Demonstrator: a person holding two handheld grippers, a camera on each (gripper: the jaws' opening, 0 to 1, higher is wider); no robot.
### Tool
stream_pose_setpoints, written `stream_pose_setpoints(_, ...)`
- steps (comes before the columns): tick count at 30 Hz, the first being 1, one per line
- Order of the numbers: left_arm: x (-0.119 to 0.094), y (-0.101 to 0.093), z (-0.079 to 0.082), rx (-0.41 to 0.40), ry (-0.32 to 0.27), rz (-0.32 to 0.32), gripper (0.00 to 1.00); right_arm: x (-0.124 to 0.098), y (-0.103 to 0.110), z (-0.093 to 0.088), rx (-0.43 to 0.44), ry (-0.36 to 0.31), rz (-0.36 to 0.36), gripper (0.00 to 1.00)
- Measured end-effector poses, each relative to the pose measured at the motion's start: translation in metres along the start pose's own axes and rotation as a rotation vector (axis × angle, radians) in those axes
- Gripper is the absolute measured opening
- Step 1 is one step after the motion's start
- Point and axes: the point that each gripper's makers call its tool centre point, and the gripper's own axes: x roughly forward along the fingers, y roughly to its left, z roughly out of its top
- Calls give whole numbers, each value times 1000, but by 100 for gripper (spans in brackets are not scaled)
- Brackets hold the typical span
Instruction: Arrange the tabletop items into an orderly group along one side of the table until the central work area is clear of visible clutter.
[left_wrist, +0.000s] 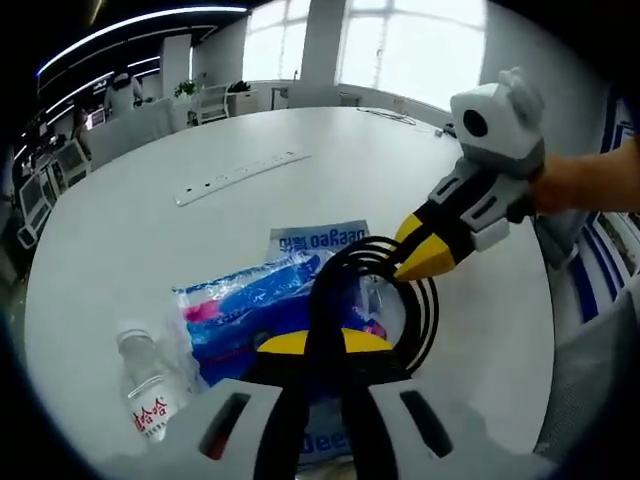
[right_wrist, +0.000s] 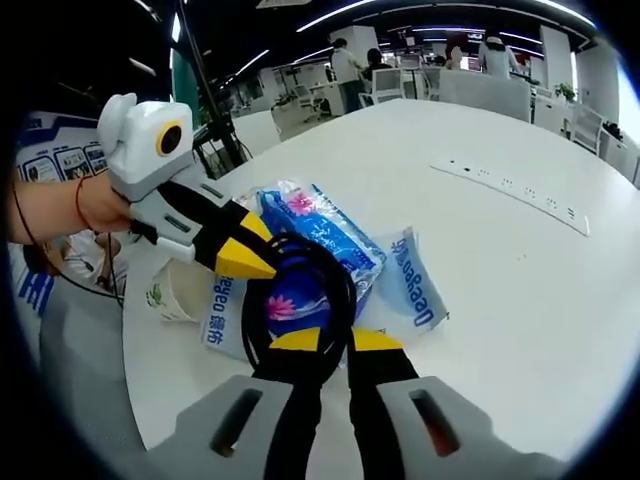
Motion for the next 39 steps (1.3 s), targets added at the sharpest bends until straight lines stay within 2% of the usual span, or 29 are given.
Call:
stream_pose_setpoints(5, -1, 0, 1, -2, -2, -3, 5, -2, -1, 4, 74, -29, 4, 4)
stream_pose_setpoints(7, -2, 1, 0, -16, 1, 0, 4, -4, -2, 4, 82, -33, 1, 0)
stream_pose_setpoints(9, -2, 1, 1, -37, -6, -5, 4, -5, 0, 7, 134, -53, 15, 0)
stream_pose_setpoints(14, -3, 1, 2, -56, -13, -12, 4, -6, 1, 10, 168, -66, 21, 0)
stream_pose_setpoints(29, -13, -2, 9, -71, -35, -11, 3, -16, 7, 18, 174, -76, 39, 0)
stream_pose_setpoints(39, -23, -10, 20, -81, -65, -7, 3, -29, 12, 26, 157, -92, 42, 0)
